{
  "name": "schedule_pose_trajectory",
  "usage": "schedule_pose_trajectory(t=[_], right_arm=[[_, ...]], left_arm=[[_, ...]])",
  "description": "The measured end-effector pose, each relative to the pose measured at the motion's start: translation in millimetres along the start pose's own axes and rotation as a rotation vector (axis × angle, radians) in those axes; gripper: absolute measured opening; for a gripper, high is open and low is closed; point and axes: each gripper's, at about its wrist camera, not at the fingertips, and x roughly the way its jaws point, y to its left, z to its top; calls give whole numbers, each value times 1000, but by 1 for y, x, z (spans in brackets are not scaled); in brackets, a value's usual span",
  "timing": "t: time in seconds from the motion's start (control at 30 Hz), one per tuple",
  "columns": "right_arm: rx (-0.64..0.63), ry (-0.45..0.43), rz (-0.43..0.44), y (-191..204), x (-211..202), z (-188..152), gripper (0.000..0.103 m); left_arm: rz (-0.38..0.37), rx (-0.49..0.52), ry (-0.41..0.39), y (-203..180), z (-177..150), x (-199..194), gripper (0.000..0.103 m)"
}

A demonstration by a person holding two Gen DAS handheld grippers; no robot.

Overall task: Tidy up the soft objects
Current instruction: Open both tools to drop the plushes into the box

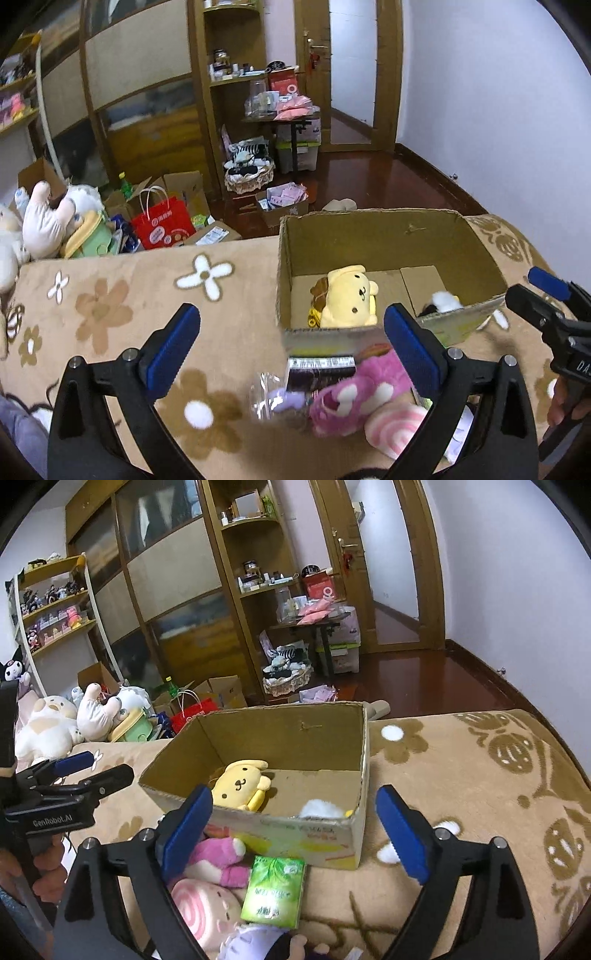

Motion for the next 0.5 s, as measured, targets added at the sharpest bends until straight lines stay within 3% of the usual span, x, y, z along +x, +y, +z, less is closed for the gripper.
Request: schedule_pose_trajectory(t=[0.5], right_arm=[[-11,-23,-21,11,-56,-17,96]], left_arm=[[27,-24,14,8,-22,-60,99]])
